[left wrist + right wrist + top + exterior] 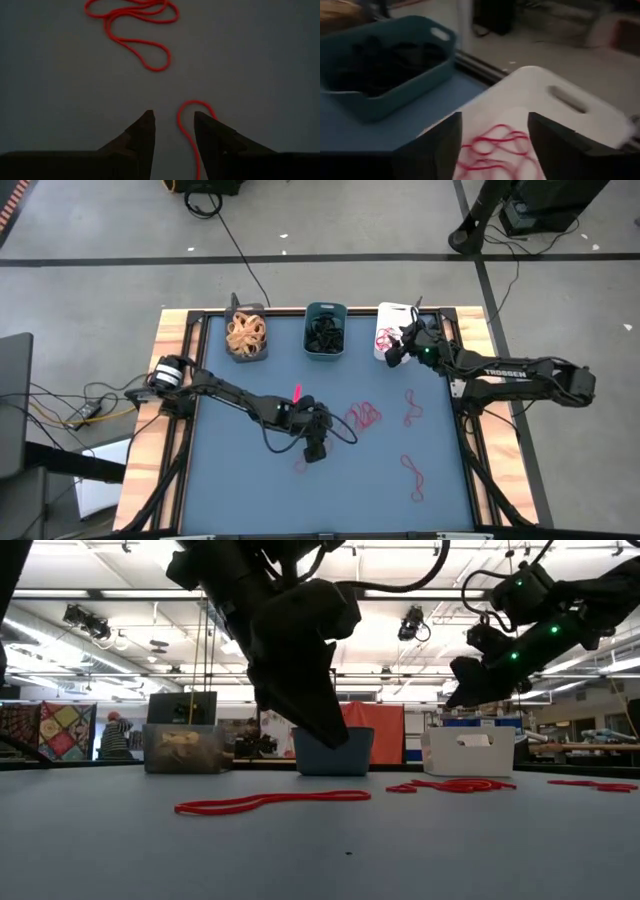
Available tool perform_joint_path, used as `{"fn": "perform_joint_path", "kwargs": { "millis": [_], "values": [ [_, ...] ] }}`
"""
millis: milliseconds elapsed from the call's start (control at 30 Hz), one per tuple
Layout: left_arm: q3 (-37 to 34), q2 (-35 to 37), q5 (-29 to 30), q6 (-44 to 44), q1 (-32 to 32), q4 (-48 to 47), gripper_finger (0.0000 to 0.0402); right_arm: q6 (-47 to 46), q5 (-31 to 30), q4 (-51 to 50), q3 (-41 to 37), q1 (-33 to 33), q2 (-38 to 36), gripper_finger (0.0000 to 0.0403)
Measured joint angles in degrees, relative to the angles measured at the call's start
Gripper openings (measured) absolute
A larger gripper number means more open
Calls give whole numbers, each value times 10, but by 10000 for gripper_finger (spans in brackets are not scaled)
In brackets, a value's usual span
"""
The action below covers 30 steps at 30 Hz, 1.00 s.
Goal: Sort rubber bands into baskets
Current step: Put the red rubber band into the white bin
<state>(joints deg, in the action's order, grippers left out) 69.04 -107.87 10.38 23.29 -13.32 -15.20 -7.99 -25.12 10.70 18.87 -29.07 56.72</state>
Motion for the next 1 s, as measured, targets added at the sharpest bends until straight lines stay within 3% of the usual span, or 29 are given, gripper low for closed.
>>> {"fn": "perform_joint_path", "kwargs": {
  "millis": [233,433,733,933,1000],
  "values": [
    [0,-3,2,-6,-26,-8,141,-53,194,3,0,1,-12,298],
    [0,-37,10,20,-47,-8,141,-112,299,2,0,2,-12,309],
    [4,-67,63,65,-61,-6,128,-123,309,0,0,40,-12,285],
    [3,-68,61,70,-60,-4,22,-142,284,4,0,82,-12,265],
    [3,-68,61,72,-60,-4,9,-145,273,6,0,94,-12,257]
  ]
}}
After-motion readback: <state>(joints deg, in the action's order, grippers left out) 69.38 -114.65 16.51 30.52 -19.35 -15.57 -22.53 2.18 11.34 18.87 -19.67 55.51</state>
